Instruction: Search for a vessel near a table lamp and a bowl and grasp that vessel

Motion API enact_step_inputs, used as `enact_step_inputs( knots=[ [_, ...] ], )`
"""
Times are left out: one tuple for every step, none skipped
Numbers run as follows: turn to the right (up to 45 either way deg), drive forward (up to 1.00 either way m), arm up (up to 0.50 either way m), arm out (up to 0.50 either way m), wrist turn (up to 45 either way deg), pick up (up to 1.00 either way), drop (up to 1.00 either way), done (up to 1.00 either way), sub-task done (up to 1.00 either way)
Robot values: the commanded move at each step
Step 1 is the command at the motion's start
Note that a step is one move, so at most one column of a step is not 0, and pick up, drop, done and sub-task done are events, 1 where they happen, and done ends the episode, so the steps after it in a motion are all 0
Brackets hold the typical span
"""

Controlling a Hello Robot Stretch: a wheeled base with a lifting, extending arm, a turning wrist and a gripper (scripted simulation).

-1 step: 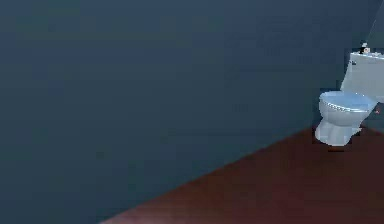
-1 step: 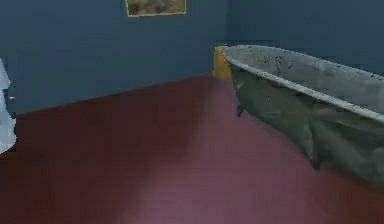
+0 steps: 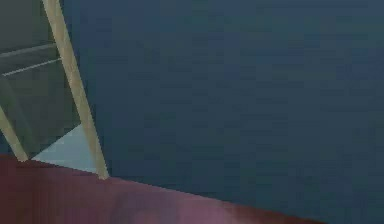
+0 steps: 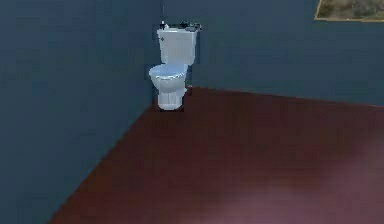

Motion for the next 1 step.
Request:
enact_step_inputs(
  knots=[
    [-45.0, 0.0, 0.0, 0.0, 0.0, 0.0, 0.0, 0.0, 0.0]
  ],
)
